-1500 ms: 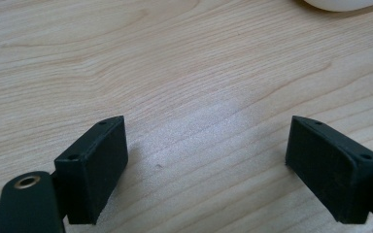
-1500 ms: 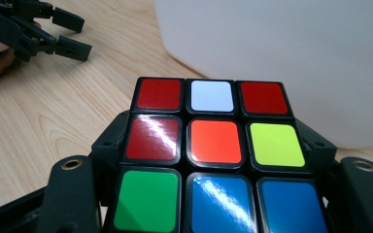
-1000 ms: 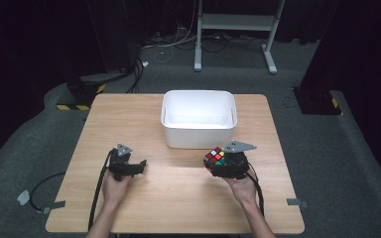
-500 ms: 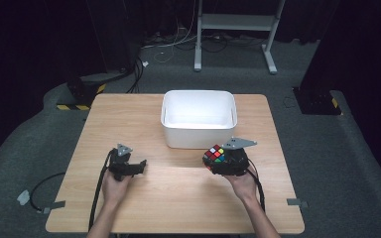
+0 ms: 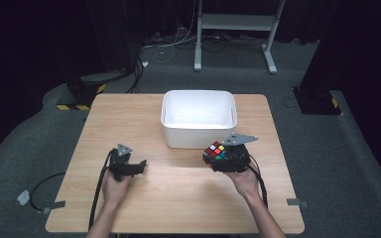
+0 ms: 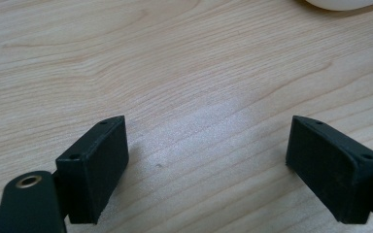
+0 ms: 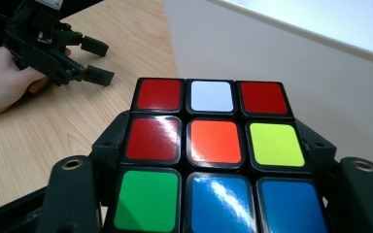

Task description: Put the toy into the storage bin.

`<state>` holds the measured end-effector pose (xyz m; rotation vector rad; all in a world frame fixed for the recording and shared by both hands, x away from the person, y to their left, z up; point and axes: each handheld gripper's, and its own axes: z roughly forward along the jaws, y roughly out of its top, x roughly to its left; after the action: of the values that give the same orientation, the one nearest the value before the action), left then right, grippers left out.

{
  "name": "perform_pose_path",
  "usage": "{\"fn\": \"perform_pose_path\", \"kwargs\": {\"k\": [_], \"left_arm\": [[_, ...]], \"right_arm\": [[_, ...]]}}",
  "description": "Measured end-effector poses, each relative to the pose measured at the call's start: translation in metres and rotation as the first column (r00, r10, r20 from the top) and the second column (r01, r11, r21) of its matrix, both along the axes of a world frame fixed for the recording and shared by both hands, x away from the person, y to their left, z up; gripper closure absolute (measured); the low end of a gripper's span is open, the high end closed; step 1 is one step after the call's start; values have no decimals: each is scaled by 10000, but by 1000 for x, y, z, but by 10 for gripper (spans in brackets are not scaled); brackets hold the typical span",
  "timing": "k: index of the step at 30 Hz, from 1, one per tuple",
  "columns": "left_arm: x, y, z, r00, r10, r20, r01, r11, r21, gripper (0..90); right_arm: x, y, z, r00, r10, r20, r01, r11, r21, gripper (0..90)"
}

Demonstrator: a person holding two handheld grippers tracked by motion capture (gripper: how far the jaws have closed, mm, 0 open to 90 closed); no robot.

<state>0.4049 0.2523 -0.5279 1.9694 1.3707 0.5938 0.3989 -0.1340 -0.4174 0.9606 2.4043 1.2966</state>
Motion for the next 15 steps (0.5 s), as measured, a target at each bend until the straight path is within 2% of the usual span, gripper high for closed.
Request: {"fn": "perform_pose_path", "kwargs": {"k": [8,11,15], "left_arm": [[0,0,0,10000,3,2,-3,10000,-4,155],[0,0,0,10000,-13,10,13,10000,-12,155],[0,0,0,10000,-15,9,15,10000,-14,156]], "right_arm": [[2,1,6,9999,127,-40,-126,9999,44,334],[3,1,11,9997,209,120,-207,9997,-113,334],[4,-1,19,9996,221,173,-222,9998,19,334]]}}
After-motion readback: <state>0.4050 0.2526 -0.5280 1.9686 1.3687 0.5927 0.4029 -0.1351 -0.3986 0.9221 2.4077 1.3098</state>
